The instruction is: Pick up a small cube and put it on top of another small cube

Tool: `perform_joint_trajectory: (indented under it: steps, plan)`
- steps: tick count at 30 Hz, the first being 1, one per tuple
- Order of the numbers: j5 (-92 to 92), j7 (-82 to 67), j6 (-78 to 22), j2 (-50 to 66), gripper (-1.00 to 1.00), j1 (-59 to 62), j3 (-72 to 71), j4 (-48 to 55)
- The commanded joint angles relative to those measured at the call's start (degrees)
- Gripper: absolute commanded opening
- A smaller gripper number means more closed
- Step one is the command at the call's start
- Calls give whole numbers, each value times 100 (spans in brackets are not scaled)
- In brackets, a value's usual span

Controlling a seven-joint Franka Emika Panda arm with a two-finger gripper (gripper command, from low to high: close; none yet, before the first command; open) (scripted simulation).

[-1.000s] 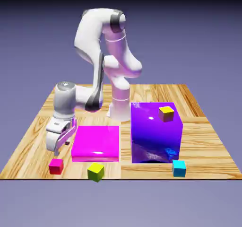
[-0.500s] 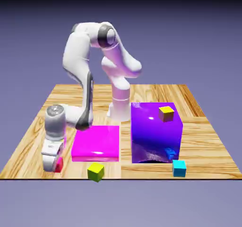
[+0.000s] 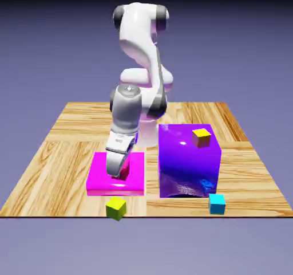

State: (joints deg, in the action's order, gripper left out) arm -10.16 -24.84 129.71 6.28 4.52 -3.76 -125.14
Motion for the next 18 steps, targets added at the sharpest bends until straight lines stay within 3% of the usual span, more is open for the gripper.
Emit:
perform_joint_trajectory:
  steps: [1, 15, 18]
  plan:
    - [36, 218, -135, -136, -100, -154, 11, -18]
    - [641, 3204, -2103, -2040, -100, -3062, 151, -270]
    - [634, 3238, -1870, -1987, -100, -3080, 158, -453]
